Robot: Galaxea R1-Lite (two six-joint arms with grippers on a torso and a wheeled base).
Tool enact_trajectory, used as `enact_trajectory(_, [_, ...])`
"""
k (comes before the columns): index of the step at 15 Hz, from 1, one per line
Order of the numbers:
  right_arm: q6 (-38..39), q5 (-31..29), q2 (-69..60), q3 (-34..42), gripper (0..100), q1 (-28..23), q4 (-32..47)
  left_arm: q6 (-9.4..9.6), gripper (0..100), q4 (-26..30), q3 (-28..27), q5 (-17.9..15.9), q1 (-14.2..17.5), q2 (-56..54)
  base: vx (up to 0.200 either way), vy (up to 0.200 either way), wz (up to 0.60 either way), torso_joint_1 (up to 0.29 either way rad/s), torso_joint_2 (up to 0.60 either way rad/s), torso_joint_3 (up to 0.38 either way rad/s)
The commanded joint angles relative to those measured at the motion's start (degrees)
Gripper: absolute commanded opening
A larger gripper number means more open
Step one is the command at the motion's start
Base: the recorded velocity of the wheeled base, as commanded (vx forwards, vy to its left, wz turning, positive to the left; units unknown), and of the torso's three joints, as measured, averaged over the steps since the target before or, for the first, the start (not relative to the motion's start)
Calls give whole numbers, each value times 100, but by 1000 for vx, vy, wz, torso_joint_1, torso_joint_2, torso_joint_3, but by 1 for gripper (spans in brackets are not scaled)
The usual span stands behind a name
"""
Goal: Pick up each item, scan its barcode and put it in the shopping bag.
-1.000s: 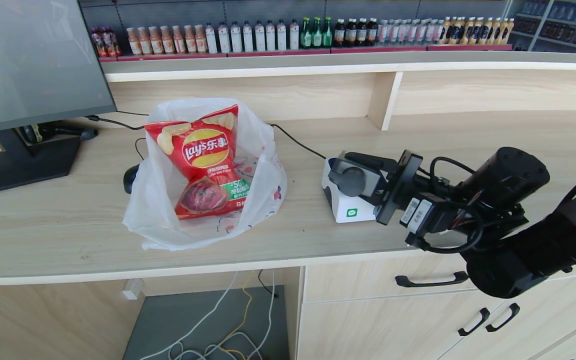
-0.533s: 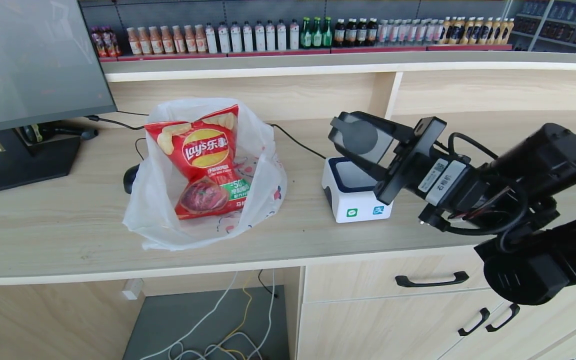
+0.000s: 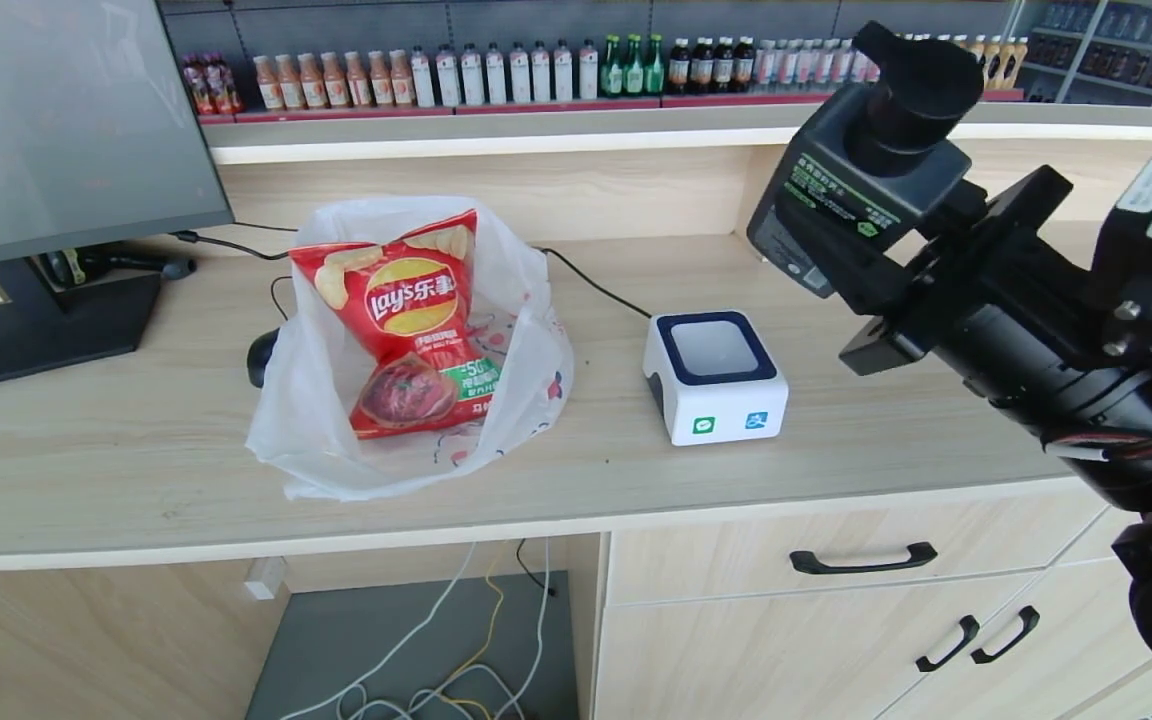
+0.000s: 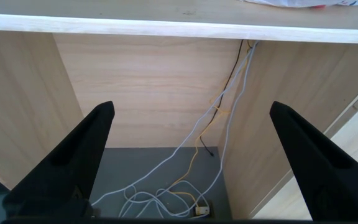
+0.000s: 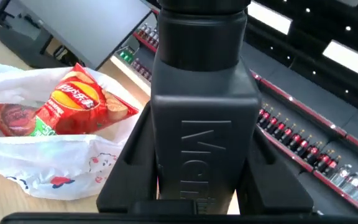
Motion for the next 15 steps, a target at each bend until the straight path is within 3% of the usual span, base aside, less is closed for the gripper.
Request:
enact_trajectory(1, [524, -297, -239, 58, 0, -158, -6, 1, 100, 0, 0, 1, 1, 0, 0, 0, 0, 0, 0, 0])
enact_trajectory(3, [1368, -517, -213, 296, 0, -378, -6, -8, 100, 0, 0, 1, 1, 0, 0, 0, 0, 0, 0, 0])
enact_trajectory(7, [1957, -552, -204, 1236, 0, -659, -6, -8, 100, 0, 0, 1, 1, 0, 0, 0, 0, 0, 0, 0])
enact_trajectory(10, [2466, -1466, -274, 1289, 0, -492, -6, -8, 100, 0, 0, 1, 1, 0, 0, 0, 0, 0, 0, 0])
enact_trajectory(15, [2563, -2231, -503, 1157, 0, -246, -6, -16, 100, 0, 0, 1, 1, 0, 0, 0, 0, 0, 0, 0])
